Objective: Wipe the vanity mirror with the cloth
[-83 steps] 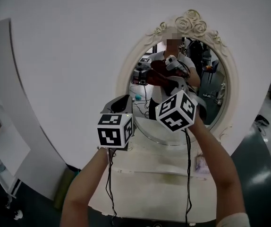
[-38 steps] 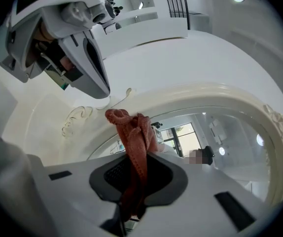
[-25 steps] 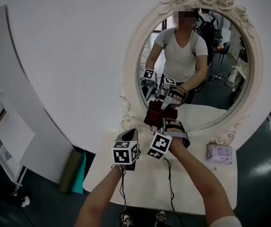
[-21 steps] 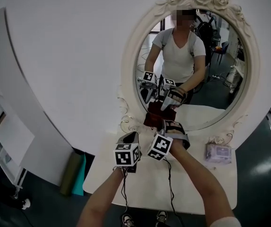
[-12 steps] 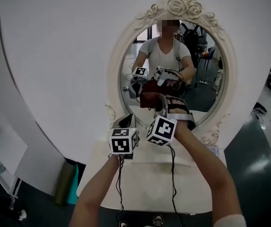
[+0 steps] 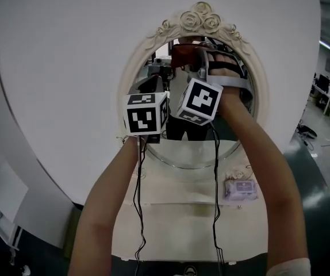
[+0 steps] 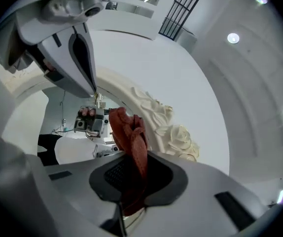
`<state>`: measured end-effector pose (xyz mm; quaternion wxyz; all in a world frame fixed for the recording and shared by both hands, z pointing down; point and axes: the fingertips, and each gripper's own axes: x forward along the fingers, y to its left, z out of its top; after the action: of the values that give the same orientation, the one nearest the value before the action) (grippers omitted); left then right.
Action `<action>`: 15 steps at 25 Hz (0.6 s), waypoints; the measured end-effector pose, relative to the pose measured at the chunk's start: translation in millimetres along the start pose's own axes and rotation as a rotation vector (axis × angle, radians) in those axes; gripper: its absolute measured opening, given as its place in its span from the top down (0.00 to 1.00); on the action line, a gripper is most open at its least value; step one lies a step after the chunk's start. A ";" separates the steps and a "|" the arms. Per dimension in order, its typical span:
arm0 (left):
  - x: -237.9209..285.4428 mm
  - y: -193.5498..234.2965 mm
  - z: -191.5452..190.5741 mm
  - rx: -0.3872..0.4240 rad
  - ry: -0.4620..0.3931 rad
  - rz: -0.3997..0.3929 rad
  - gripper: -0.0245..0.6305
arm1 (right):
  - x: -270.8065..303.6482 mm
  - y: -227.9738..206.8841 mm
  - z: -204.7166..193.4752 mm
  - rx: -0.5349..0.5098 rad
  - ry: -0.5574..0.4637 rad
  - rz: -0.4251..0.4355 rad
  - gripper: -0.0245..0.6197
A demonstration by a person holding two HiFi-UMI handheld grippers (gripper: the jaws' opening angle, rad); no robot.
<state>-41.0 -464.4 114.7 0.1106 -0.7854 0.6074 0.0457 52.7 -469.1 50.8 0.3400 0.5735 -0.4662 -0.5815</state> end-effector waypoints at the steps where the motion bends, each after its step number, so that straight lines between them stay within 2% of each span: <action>1: 2.8 -2.1 9.9 0.005 -0.004 -0.010 0.95 | 3.2 -6.6 -2.0 -0.009 0.008 -0.007 0.86; 7: 13.5 2.0 41.6 -0.014 -0.037 -0.034 0.95 | 15.4 -23.2 -7.0 -0.004 0.021 -0.015 0.86; 10: 17.1 3.4 37.5 0.008 -0.037 -0.027 0.95 | 20.6 -23.0 -6.5 -0.014 0.027 -0.014 0.87; 15: 19.8 3.8 17.2 -0.024 -0.012 -0.029 0.95 | 18.6 -7.7 -6.4 -0.022 0.025 0.020 0.86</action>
<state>-38.5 -480.1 93.5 0.1057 -0.7952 0.5945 0.0560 58.0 -484.9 37.7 0.3580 0.5723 -0.4611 -0.5759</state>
